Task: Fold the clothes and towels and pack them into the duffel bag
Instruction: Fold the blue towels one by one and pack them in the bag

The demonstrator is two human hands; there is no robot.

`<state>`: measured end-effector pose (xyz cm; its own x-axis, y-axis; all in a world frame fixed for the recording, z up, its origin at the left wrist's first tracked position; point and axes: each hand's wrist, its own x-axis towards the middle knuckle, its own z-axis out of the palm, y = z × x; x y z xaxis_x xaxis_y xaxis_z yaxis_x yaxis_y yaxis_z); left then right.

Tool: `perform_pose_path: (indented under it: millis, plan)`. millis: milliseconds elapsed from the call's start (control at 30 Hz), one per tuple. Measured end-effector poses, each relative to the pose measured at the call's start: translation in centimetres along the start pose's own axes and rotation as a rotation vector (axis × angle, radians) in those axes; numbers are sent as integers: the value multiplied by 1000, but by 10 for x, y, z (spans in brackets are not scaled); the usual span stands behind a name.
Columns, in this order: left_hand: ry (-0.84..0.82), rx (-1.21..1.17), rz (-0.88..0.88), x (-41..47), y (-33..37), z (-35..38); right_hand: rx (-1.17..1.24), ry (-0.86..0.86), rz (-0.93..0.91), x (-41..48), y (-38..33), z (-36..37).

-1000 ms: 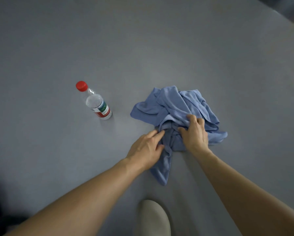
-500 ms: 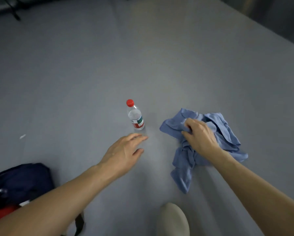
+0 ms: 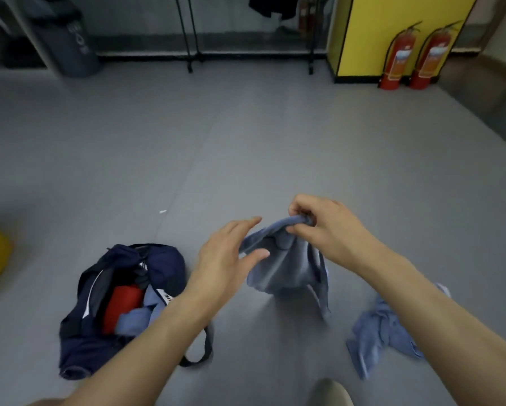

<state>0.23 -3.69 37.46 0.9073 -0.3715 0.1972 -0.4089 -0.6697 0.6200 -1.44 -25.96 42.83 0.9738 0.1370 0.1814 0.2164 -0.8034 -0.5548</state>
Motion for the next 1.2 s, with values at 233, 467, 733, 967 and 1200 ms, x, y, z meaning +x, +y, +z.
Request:
perform_pose_path:
  millis: [233, 467, 733, 967, 1200]
  plan:
    - [41, -8, 6, 1, -35, -56, 22, 1, 22, 19, -66, 54]
    - [37, -18, 14, -6, -57, -77, 14, -54, -2, 23, -79, 86]
    - [72, 23, 20, -12, -69, -91, 129, -112, -26, 31, -98, 99]
    - [28, -22, 25, -11, -67, -92, 104, -59, -6, 31, -86, 96]
    - [59, 23, 43, -9, -67, -90, -12, -76, 30, 32, -77, 86]
